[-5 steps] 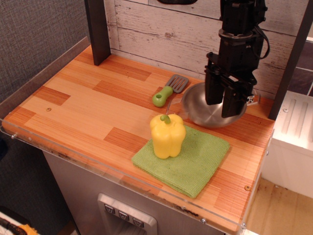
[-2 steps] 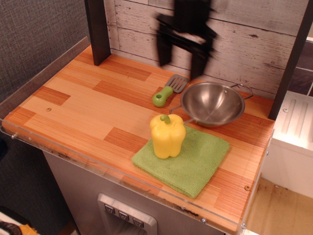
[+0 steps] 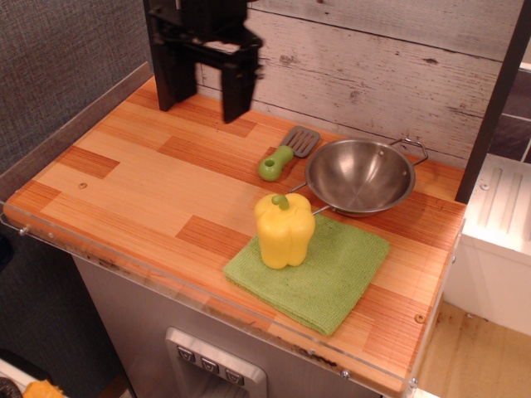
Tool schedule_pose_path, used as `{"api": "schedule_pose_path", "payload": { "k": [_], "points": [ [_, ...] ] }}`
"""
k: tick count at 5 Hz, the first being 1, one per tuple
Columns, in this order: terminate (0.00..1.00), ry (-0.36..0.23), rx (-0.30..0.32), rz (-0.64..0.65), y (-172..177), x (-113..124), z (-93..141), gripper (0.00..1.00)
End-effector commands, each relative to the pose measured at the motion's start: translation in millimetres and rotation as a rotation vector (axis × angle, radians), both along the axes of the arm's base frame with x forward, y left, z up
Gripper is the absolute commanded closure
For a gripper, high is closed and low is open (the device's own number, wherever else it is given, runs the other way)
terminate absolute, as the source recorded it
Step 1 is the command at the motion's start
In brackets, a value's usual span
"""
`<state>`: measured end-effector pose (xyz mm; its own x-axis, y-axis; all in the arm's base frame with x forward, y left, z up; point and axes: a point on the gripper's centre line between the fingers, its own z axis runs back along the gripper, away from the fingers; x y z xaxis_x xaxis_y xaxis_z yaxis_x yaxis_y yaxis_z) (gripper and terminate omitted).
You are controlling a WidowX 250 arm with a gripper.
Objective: Place the colander behind the green towel
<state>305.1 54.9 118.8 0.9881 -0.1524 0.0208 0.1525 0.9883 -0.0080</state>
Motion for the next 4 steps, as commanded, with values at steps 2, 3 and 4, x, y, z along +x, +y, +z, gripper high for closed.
{"api": "schedule_pose_path", "payload": {
  "k": [2,3,4],
  "points": [
    [0.00,-0.100,-0.010,-0.008,-3.0,-13.7,7.3,0.00],
    [0.00,-0.100,-0.010,-0.008,-3.0,-13.7,7.3,0.00],
    [1.00,-0.100,-0.010,-0.008,-3.0,-13.7,7.3,0.00]
  ]
}}
